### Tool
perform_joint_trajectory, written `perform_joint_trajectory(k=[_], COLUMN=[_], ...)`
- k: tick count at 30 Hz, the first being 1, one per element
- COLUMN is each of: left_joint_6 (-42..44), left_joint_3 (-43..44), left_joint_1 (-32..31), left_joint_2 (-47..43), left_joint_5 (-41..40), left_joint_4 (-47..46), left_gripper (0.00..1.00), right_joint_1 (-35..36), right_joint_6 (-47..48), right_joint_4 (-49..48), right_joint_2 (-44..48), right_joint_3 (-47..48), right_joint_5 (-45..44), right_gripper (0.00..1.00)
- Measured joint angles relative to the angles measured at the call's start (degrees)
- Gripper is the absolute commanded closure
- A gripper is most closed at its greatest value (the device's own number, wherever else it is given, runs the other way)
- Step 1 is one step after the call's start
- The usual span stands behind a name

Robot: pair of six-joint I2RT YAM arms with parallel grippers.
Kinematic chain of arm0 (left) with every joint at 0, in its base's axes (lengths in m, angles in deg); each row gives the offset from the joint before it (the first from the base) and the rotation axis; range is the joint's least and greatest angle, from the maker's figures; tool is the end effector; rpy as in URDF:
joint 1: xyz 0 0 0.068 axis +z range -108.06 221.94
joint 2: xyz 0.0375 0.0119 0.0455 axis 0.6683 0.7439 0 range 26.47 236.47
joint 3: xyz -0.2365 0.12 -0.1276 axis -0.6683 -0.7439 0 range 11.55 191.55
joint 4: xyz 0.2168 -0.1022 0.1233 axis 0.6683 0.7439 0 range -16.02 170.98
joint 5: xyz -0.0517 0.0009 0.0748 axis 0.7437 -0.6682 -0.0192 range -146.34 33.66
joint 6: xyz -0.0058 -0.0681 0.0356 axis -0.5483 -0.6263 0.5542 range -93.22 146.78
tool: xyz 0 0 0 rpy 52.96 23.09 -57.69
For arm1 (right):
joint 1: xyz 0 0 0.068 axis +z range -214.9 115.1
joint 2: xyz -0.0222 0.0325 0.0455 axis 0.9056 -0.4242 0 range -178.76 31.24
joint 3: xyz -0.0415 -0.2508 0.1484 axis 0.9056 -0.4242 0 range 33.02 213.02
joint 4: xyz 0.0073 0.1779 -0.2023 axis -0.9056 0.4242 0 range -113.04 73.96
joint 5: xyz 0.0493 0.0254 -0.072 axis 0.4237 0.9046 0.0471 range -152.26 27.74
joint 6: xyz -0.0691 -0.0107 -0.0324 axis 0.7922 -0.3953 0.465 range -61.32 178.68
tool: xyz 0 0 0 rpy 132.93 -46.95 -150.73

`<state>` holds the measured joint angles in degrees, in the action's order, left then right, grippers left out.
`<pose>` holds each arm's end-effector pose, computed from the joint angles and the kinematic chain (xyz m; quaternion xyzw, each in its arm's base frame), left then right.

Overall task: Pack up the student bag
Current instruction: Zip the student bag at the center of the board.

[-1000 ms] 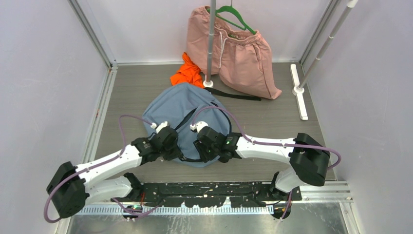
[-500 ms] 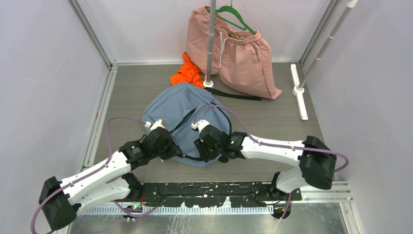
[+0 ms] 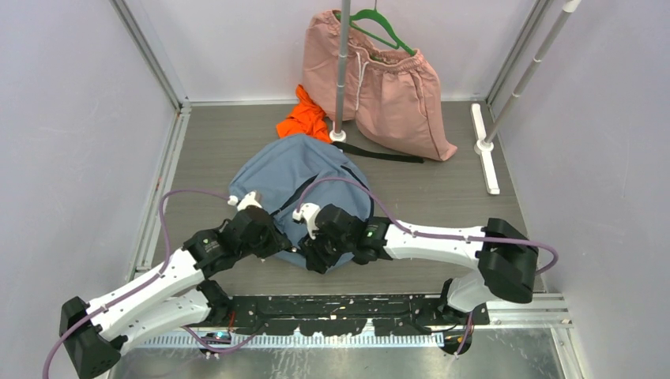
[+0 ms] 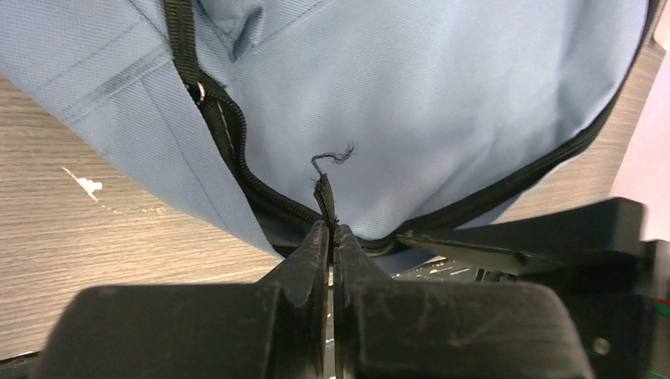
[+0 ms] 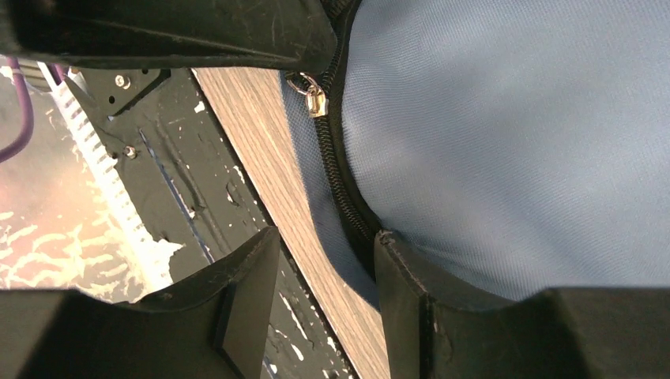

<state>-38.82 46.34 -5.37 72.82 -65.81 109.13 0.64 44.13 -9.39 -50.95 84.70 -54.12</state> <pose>0.1287 -0.1234 0.2275 -0.1774 0.9097 -0.2640 0.2671 0.1280 0.3039 0.2233 -0.4204 0.8174 0.3000 0.2553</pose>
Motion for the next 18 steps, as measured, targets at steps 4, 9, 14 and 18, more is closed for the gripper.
perform_joint_trajectory(k=[4,9,14,18], left_joint_6=[0.07,0.24,0.22,0.07], left_joint_3=[1.27,1.84,1.84,1.84], left_joint_1=[0.0,0.0,0.0,0.0], left_joint_2=[-1.11,-1.22,-1.75,-3.69], left_joint_5=[-0.26,-0.37,-0.33,-0.35], left_joint_4=[1.53,2.03,2.03,2.16], left_gripper=[1.0,1.0,1.0,1.0], right_joint_1=[0.42,0.48,0.5,0.7], right_joint_6=[0.92,0.94,0.96,1.16], right_joint_4=[-1.03,-2.62,-3.32,-3.72], right_joint_2=[-2.95,-4.22,-5.09,-5.09], right_joint_3=[1.51,2.43,3.04,3.3], right_joint_5=[0.09,-0.57,-2.34,-3.37], right_gripper=[0.47,0.45,0.43,0.31])
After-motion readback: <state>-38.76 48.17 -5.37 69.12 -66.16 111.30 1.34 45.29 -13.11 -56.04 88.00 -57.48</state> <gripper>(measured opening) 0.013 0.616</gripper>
